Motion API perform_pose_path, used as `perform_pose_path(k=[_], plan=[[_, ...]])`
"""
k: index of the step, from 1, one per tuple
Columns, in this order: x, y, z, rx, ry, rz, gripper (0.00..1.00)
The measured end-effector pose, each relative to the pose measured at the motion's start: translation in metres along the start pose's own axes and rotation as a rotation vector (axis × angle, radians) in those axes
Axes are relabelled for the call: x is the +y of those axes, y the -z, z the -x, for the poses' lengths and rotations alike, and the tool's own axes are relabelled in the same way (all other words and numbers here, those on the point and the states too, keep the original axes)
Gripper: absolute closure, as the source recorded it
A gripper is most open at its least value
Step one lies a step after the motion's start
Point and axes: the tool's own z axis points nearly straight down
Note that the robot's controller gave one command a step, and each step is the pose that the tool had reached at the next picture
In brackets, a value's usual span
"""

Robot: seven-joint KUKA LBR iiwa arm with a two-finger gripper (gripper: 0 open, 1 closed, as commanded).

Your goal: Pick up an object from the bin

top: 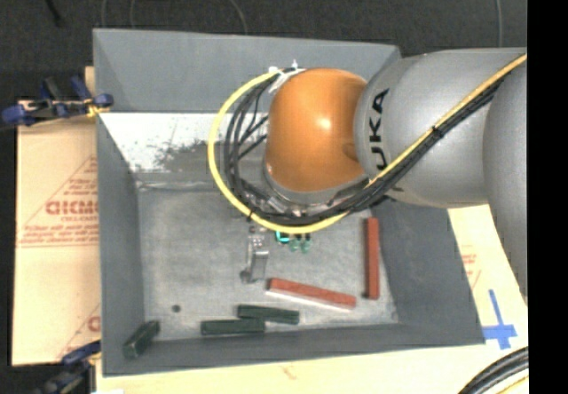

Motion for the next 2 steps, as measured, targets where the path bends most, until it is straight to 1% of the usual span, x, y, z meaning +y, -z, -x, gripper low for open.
perform_pose_path(k=[1, 2], plan=[[-0.014, -0.029, 0.004, -0.006, 0.078, -0.001, 0.00], [-0.036, -0.082, 0.011, -0.002, 0.031, -0.001, 0.00]])
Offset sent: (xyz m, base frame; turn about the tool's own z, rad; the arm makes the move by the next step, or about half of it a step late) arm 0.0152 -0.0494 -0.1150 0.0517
